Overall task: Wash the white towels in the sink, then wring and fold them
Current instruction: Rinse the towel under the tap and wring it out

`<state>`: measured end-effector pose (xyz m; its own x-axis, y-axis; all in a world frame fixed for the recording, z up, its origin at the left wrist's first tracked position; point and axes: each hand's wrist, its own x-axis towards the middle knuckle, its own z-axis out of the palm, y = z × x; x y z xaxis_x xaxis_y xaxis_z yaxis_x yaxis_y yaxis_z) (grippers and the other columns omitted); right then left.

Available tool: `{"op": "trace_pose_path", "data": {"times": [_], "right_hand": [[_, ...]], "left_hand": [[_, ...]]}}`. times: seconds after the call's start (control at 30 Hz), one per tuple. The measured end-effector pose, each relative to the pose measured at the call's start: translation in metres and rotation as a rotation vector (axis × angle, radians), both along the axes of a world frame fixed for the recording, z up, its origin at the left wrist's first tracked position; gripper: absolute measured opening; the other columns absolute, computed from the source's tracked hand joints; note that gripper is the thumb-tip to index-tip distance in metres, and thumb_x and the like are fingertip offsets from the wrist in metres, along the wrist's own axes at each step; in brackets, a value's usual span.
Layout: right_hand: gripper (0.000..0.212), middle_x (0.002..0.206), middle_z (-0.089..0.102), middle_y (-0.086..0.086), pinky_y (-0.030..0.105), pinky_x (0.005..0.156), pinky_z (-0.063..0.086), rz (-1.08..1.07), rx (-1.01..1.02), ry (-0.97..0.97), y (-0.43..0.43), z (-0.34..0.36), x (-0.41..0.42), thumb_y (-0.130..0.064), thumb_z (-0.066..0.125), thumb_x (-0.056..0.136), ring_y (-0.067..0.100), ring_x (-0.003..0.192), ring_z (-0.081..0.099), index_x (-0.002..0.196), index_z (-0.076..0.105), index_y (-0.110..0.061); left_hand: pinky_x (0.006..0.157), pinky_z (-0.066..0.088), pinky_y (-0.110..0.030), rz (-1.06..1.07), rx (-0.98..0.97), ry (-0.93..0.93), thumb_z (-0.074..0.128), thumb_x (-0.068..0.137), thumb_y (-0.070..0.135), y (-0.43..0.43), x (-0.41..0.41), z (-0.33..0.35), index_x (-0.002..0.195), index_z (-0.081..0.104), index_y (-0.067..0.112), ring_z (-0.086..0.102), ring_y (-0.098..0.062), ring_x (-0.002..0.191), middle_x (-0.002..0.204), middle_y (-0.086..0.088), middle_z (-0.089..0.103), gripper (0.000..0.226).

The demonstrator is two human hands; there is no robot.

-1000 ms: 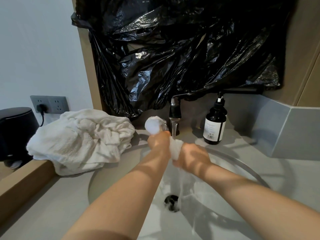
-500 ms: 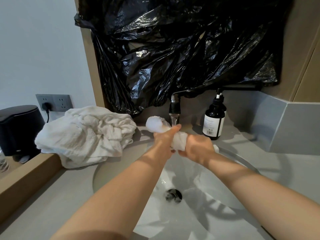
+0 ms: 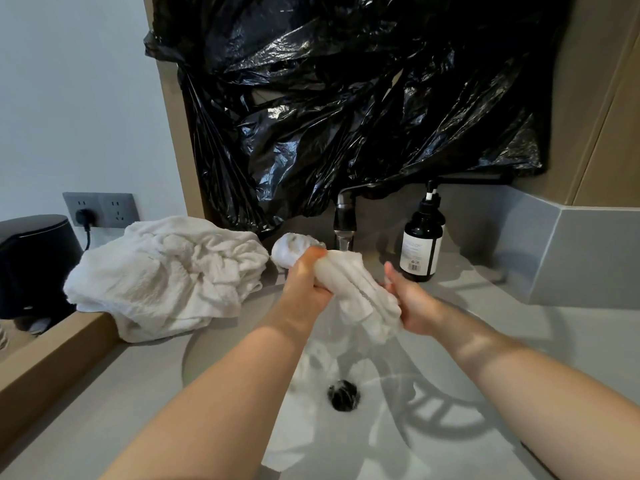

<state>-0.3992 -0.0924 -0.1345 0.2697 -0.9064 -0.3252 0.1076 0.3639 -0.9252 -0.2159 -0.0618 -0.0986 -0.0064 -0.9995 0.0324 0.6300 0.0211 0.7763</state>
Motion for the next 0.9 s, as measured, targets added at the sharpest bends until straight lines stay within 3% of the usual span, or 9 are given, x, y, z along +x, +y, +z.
{"op": "trace_pose_path", "data": {"times": [0.13, 0.23, 0.37, 0.47, 0.53, 0.63, 0.73, 0.83, 0.9], "right_hand": [[0.035, 0.106, 0.065, 0.001, 0.031, 0.083, 0.054, 0.03, 0.031, 0.047, 0.014, -0.008, 0.008, -0.042, 0.036, 0.103, 0.021, 0.107, 0.058, 0.119, 0.058, -0.02], [0.062, 0.125, 0.062, 0.018, 0.05, 0.108, 0.034, 0.201, 0.169, -0.025, 0.014, -0.012, 0.005, -0.056, 0.038, 0.093, 0.042, 0.121, 0.054, 0.118, 0.068, -0.009], [0.087, 0.131, 0.056, 0.026, 0.057, 0.099, 0.042, 0.301, 0.151, -0.221, 0.012, -0.006, 0.004, -0.076, 0.04, 0.081, 0.044, 0.114, 0.058, 0.12, 0.067, -0.002], [0.096, 0.138, 0.051, 0.024, 0.042, 0.083, 0.048, 0.418, 0.102, -0.293, 0.016, 0.005, 0.004, -0.084, 0.049, 0.063, 0.034, 0.107, 0.06, 0.123, 0.066, -0.011], [0.105, 0.14, 0.051, 0.018, 0.035, 0.088, 0.041, 0.505, 0.056, -0.226, 0.016, 0.008, 0.004, -0.088, 0.056, 0.049, 0.027, 0.116, 0.054, 0.128, 0.063, -0.019], [0.088, 0.12, 0.062, 0.006, 0.027, 0.089, 0.044, 0.645, -0.05, -0.195, 0.01, 0.005, -0.001, -0.076, 0.064, 0.062, 0.017, 0.111, 0.055, 0.125, 0.06, -0.015], [0.064, 0.081, 0.064, 0.005, 0.03, 0.075, 0.052, 0.662, -0.037, 0.026, 0.017, 0.014, 0.004, -0.047, 0.089, 0.055, 0.016, 0.076, 0.06, 0.096, 0.058, -0.008], [0.036, 0.09, 0.071, 0.007, 0.04, 0.094, 0.052, 0.455, -0.215, 0.444, 0.018, 0.014, 0.011, -0.026, 0.082, 0.072, 0.02, 0.086, 0.068, 0.1, 0.065, -0.01], [0.049, 0.096, 0.069, 0.006, 0.037, 0.089, 0.052, 0.336, -0.377, 0.76, 0.012, 0.014, 0.022, -0.04, 0.083, 0.063, 0.023, 0.093, 0.067, 0.103, 0.067, -0.017]], "left_hand": [[0.094, 0.051, -0.04, 0.026, 0.085, 0.132, 0.054, 0.091, 0.006, -0.009, 0.003, 0.01, 0.09, 0.062, 0.007, 0.067, -0.024, 0.092, 0.089, -0.008, 0.066, 0.007], [0.105, 0.044, -0.049, 0.033, 0.139, 0.209, 0.055, 0.088, 0.01, -0.017, 0.008, 0.007, 0.099, 0.061, 0.005, 0.061, -0.032, 0.11, 0.104, -0.015, 0.064, 0.014], [0.101, 0.046, -0.047, 0.013, 0.127, 0.215, 0.053, 0.087, 0.012, -0.02, 0.008, 0.008, 0.107, 0.054, 0.009, 0.059, -0.031, 0.107, 0.11, -0.014, 0.058, 0.02], [0.085, 0.053, -0.042, -0.017, 0.159, 0.157, 0.056, 0.089, 0.01, -0.017, 0.005, 0.01, 0.103, 0.058, 0.003, 0.065, -0.029, 0.092, 0.095, -0.014, 0.066, 0.015], [0.083, 0.054, -0.04, -0.044, 0.171, 0.106, 0.058, 0.09, 0.009, -0.016, 0.006, 0.01, 0.094, 0.061, 0.001, 0.066, -0.026, 0.082, 0.078, -0.012, 0.069, 0.01], [0.082, 0.054, -0.038, -0.072, 0.167, 0.005, 0.059, 0.091, 0.007, -0.017, 0.009, 0.007, 0.094, 0.063, -0.001, 0.068, -0.024, 0.082, 0.075, -0.011, 0.072, 0.01], [0.077, 0.057, -0.039, -0.03, 0.183, -0.08, 0.066, 0.087, 0.005, -0.019, 0.01, 0.003, 0.106, 0.063, -0.002, 0.07, -0.025, 0.08, 0.085, -0.014, 0.07, 0.02], [0.086, 0.056, -0.047, 0.059, 0.213, -0.171, 0.071, 0.084, 0.003, -0.022, 0.005, 0.0, 0.116, 0.061, -0.006, 0.068, -0.032, 0.088, 0.098, -0.02, 0.066, 0.034], [0.085, 0.056, -0.047, 0.091, 0.257, -0.178, 0.072, 0.083, 0.004, -0.023, 0.001, -0.001, 0.115, 0.06, -0.004, 0.067, -0.032, 0.086, 0.096, -0.02, 0.065, 0.036]]}}
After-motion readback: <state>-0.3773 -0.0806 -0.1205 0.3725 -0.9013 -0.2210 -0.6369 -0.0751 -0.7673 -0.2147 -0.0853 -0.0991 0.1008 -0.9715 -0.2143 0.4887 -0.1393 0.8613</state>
